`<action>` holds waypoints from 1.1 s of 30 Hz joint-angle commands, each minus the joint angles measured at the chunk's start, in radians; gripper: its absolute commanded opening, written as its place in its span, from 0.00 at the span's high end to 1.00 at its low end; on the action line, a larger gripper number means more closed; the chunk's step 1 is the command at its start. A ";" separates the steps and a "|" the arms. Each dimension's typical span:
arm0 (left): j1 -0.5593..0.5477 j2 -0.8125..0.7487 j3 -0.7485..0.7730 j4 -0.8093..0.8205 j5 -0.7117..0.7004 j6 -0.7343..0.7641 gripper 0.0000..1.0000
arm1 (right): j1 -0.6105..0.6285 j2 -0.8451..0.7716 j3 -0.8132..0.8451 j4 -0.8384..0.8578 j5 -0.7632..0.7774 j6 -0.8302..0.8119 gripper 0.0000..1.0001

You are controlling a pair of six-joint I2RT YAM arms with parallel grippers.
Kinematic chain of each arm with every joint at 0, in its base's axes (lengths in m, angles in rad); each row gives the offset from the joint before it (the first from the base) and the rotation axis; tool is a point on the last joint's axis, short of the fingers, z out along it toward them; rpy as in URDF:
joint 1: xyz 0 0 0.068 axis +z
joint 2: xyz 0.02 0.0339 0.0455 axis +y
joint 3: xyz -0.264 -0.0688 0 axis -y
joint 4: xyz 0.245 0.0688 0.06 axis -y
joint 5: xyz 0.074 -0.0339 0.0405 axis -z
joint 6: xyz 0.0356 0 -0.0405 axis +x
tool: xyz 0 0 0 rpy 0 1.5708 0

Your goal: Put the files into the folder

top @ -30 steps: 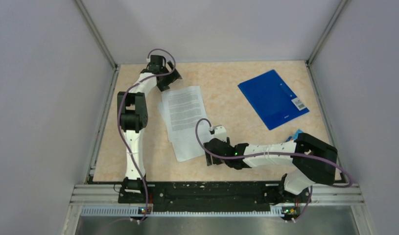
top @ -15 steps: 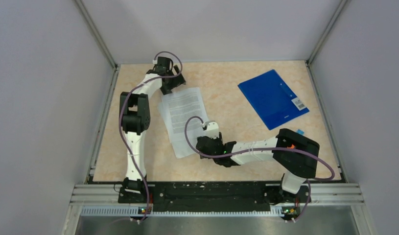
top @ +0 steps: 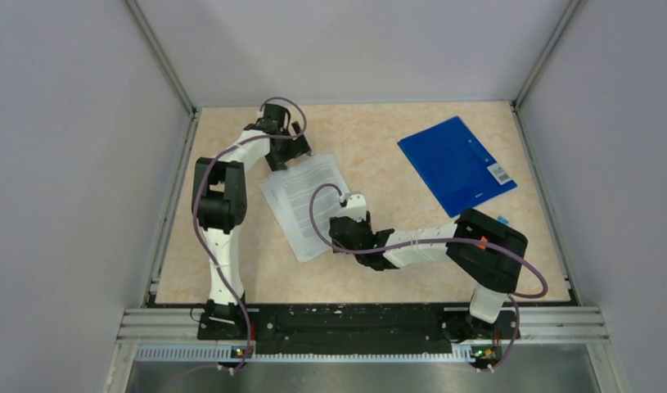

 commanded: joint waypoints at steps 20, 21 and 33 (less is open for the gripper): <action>0.071 -0.433 -0.179 -0.114 -0.089 -0.074 0.02 | -0.169 -0.239 0.012 -0.192 -0.492 -0.150 0.06; 0.077 -0.481 -0.254 -0.082 -0.081 -0.092 0.02 | -0.217 -0.226 0.029 -0.174 -0.562 -0.181 0.05; 0.091 -0.755 -0.761 0.100 0.063 -0.152 0.02 | -0.520 0.153 0.481 -0.202 -0.915 -0.356 0.01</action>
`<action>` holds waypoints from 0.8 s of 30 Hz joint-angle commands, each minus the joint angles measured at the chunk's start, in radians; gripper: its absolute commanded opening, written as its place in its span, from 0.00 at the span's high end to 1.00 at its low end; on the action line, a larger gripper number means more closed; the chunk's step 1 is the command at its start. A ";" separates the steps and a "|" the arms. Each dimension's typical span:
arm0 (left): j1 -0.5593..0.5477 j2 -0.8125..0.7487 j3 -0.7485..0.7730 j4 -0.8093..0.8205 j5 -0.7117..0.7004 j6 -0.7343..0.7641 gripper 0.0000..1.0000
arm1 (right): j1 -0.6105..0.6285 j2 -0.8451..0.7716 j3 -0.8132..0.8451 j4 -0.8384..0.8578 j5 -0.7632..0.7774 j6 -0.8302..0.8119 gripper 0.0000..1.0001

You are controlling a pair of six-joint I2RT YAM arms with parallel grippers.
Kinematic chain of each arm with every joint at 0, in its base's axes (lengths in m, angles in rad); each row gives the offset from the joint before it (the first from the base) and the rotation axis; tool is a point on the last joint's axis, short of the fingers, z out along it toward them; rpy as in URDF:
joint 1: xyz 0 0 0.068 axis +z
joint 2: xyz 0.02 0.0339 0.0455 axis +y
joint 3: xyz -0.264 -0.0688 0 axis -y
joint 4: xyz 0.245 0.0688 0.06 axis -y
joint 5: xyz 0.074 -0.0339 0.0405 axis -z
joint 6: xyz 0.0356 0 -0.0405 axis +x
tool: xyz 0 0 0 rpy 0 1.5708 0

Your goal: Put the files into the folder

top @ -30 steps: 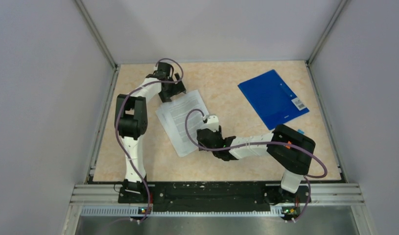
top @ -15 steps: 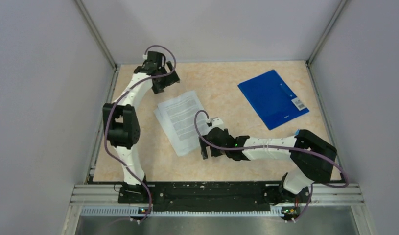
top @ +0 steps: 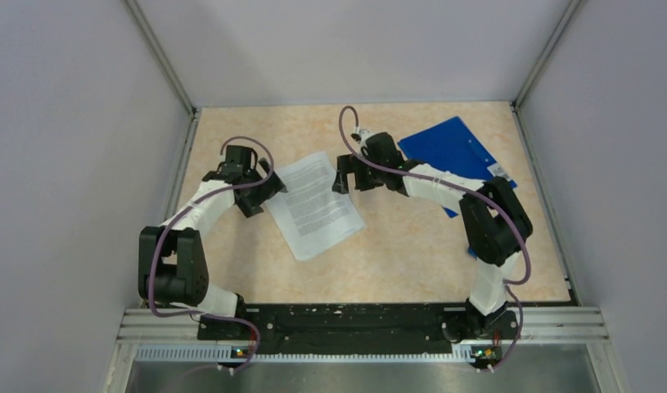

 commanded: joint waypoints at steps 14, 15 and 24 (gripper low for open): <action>-0.001 0.085 -0.080 0.162 0.030 -0.024 0.02 | -0.037 0.356 0.410 -0.157 -0.058 -0.078 0.01; -0.001 0.104 -0.070 0.158 0.024 -0.024 0.02 | -0.035 0.364 0.409 -0.159 -0.055 -0.075 0.01; -0.003 0.217 0.008 0.187 0.080 -0.025 0.02 | 0.010 0.386 0.359 -0.157 -0.032 -0.045 0.01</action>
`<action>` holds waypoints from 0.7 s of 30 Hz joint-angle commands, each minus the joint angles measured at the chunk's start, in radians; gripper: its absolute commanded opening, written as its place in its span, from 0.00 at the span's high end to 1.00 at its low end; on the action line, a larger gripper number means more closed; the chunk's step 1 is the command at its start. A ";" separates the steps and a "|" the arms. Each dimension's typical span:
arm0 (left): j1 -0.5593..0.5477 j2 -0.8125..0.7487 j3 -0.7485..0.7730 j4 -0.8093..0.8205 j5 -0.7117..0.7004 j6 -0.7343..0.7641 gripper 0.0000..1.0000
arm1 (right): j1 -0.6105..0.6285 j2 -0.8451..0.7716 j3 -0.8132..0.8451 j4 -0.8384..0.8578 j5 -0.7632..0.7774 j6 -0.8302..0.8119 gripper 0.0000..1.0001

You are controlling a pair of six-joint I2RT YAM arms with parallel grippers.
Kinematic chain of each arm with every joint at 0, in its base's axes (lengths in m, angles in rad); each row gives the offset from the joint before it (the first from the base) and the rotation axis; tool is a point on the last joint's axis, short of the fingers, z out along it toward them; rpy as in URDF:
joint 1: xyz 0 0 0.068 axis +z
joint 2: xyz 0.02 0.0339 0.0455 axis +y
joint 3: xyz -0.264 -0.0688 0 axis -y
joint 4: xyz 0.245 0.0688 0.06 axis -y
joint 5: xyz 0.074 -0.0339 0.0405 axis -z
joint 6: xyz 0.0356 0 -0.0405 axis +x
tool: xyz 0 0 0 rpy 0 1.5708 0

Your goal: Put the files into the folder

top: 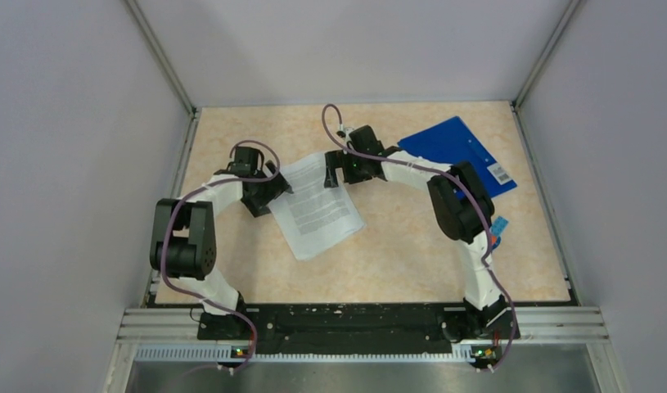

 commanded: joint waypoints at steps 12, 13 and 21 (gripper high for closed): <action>-0.001 0.138 0.204 -0.015 0.085 0.070 0.02 | 0.078 0.028 -0.049 -0.026 0.067 0.103 0.01; -0.002 0.148 0.212 -0.021 0.085 0.067 0.02 | 0.081 0.029 -0.048 -0.027 0.077 0.106 0.01; 0.052 0.012 0.186 -0.136 -0.152 0.093 0.02 | 0.083 0.024 -0.050 -0.069 0.150 0.122 0.01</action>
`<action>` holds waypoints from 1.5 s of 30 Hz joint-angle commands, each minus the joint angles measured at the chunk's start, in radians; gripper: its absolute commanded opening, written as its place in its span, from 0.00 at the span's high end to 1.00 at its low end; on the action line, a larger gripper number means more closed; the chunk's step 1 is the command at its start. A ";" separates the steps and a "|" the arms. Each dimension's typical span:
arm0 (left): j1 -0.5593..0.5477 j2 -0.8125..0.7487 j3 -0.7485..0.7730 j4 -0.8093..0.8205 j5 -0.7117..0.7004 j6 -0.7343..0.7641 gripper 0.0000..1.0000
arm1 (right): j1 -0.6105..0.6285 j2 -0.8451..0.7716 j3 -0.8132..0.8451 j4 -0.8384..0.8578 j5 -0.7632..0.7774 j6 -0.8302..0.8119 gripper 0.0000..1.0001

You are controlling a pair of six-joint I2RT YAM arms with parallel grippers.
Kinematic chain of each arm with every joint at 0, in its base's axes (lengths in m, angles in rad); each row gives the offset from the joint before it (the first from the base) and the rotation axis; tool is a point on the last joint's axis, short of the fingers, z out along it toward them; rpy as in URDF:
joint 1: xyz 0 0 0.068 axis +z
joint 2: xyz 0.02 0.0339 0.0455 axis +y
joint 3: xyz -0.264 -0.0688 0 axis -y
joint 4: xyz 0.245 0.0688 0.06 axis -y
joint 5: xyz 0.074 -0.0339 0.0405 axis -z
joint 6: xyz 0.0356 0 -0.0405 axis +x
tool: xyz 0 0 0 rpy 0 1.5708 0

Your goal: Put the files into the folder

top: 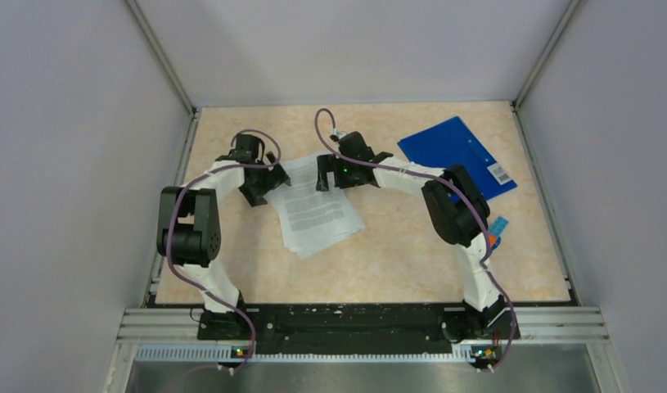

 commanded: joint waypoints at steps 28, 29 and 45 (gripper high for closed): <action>0.101 -0.404 0.104 -0.111 0.040 0.123 0.02 | 0.223 -0.063 -0.022 0.081 0.148 0.215 0.01; 0.093 -0.406 0.104 -0.103 0.043 0.114 0.02 | 0.200 -0.108 -0.038 0.075 0.158 0.184 0.01; -0.277 -0.512 -0.141 0.068 0.173 -0.009 0.02 | -0.610 -0.289 -0.124 0.161 0.179 -0.002 0.01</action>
